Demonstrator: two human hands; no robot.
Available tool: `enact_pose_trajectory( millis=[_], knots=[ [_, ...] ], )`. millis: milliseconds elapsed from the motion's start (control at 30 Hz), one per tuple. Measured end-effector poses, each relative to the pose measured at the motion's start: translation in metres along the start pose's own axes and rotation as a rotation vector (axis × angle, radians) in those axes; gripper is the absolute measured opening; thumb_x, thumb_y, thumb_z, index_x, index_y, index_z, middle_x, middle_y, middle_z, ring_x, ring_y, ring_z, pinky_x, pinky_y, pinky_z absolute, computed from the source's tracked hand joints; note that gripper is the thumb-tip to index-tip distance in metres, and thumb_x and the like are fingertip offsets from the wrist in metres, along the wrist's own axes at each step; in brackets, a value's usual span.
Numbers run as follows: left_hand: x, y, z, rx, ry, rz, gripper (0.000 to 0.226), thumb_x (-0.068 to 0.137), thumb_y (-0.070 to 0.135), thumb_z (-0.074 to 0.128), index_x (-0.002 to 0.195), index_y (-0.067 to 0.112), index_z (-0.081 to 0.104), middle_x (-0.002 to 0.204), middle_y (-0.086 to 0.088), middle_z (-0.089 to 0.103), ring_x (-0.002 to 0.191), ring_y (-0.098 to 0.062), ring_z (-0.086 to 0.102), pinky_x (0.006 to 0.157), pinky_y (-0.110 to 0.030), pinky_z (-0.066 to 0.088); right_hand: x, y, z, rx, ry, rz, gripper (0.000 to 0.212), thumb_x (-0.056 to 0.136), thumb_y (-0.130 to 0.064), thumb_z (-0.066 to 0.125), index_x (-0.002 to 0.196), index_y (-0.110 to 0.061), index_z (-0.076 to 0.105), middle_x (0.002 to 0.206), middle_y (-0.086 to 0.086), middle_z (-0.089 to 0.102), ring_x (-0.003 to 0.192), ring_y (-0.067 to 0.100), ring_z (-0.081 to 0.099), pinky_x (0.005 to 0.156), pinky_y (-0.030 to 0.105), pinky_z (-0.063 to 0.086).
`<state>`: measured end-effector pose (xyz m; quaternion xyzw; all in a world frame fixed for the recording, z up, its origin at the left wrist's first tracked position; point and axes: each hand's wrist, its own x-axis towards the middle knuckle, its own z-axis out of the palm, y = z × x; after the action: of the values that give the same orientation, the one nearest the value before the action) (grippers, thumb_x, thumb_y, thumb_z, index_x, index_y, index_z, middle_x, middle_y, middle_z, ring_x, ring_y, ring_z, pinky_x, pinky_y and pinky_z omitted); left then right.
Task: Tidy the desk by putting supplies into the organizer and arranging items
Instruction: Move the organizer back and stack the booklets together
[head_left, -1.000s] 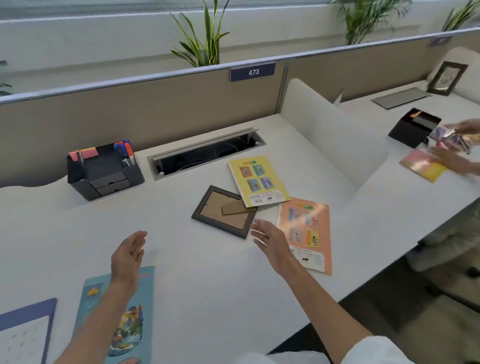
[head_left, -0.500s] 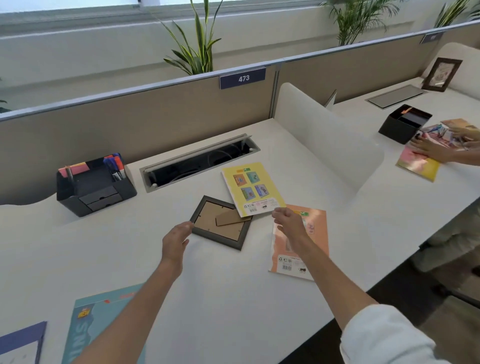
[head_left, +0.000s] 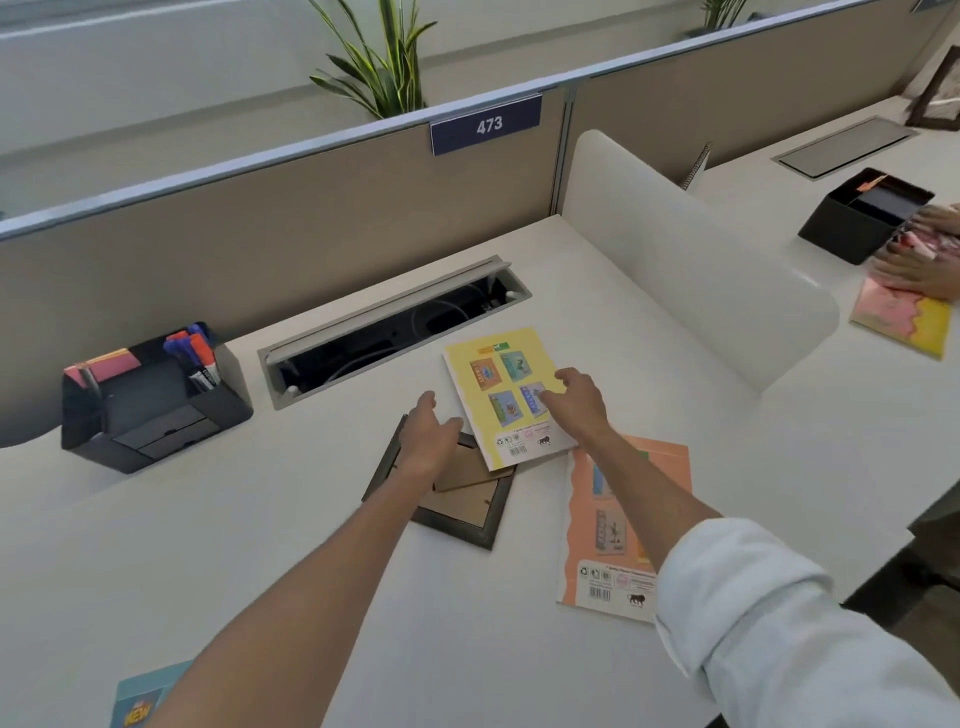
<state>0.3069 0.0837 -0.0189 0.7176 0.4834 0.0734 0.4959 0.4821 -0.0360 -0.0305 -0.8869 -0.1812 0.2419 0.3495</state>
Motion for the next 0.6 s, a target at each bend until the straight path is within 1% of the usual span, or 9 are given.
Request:
enact_pose_trajectory(
  millis=[67,133,233,267,333,400,467,533,600],
  knots=[
    [0.014,0.003,0.006,0.047,-0.012,-0.001,0.062,0.092,0.023,0.054,0.147,0.018,0.026,0.148,-0.004,0.040,0.132,-0.027,0.040,0.107,-0.045,0.037,0.011,-0.002,0.005,-0.043,-0.005,0.012,0.060,0.083,-0.028,0.062,0.138,-0.011,0.045,0.136,0.012,0.049,0.115,0.029,0.056,0.091,0.039,0.050],
    [0.026,0.005,0.011,0.090,-0.009,0.007,0.059,0.093,0.025,0.052,0.146,0.018,0.028,0.143,-0.005,0.045,0.129,-0.029,0.043,0.106,-0.048,0.038,0.019,-0.003,0.011,-0.086,-0.011,0.021,0.062,0.083,-0.028,0.062,0.140,-0.012,0.042,0.136,0.014,0.046,0.115,0.031,0.055,0.093,0.043,0.049],
    [0.039,0.012,0.018,0.148,0.003,0.017,0.047,0.095,0.025,0.050,0.137,0.011,0.036,0.132,-0.009,0.054,0.119,-0.030,0.050,0.100,-0.046,0.042,0.030,-0.006,0.017,-0.201,-0.013,0.033,0.060,0.085,-0.027,0.060,0.138,-0.008,0.040,0.135,0.016,0.043,0.120,0.035,0.048,0.095,0.046,0.046],
    [0.043,0.015,0.020,0.149,-0.005,0.002,0.043,0.095,0.023,0.049,0.134,0.008,0.038,0.128,-0.010,0.056,0.115,-0.030,0.053,0.096,-0.043,0.045,0.032,-0.006,0.018,-0.245,-0.006,0.040,0.056,0.086,-0.027,0.059,0.135,-0.006,0.041,0.133,0.016,0.043,0.120,0.036,0.047,0.095,0.046,0.046],
    [0.051,0.020,0.023,0.145,-0.025,-0.040,0.033,0.095,0.020,0.049,0.125,0.008,0.042,0.119,-0.010,0.059,0.101,-0.026,0.058,0.080,-0.036,0.049,0.037,-0.009,0.022,-0.307,0.008,0.072,0.049,0.087,-0.028,0.058,0.128,-0.005,0.044,0.130,0.016,0.044,0.119,0.036,0.045,0.094,0.046,0.045],
    [0.059,0.021,0.027,0.145,-0.044,-0.076,0.021,0.093,0.016,0.050,0.112,0.010,0.045,0.110,-0.009,0.061,0.087,-0.022,0.057,0.061,-0.030,0.044,0.039,-0.011,0.025,-0.352,0.012,0.118,0.049,0.087,-0.031,0.059,0.125,-0.005,0.044,0.130,0.015,0.043,0.120,0.036,0.043,0.093,0.045,0.043],
    [0.064,0.023,0.029,0.150,-0.052,-0.101,0.016,0.090,0.010,0.050,0.105,0.009,0.046,0.106,-0.008,0.059,0.082,-0.019,0.054,0.052,-0.026,0.038,0.041,-0.012,0.029,-0.404,0.020,0.135,0.051,0.086,-0.034,0.060,0.126,-0.006,0.044,0.131,0.014,0.042,0.121,0.035,0.041,0.092,0.044,0.042],
    [0.069,0.025,0.030,0.169,-0.062,-0.129,0.017,0.087,0.006,0.050,0.105,0.008,0.049,0.104,-0.008,0.058,0.081,-0.020,0.053,0.054,-0.026,0.040,0.042,-0.013,0.032,-0.444,0.033,0.129,0.052,0.086,-0.035,0.062,0.126,-0.006,0.044,0.131,0.013,0.041,0.121,0.034,0.041,0.091,0.044,0.042],
    [0.073,0.029,0.031,0.182,-0.072,-0.163,0.013,0.086,0.005,0.052,0.099,0.009,0.050,0.104,-0.009,0.057,0.079,-0.021,0.054,0.058,-0.028,0.043,0.042,-0.013,0.035,-0.467,0.049,0.126,0.054,0.086,-0.037,0.063,0.126,-0.006,0.044,0.130,0.013,0.041,0.120,0.034,0.041,0.089,0.045,0.042]
  ],
)
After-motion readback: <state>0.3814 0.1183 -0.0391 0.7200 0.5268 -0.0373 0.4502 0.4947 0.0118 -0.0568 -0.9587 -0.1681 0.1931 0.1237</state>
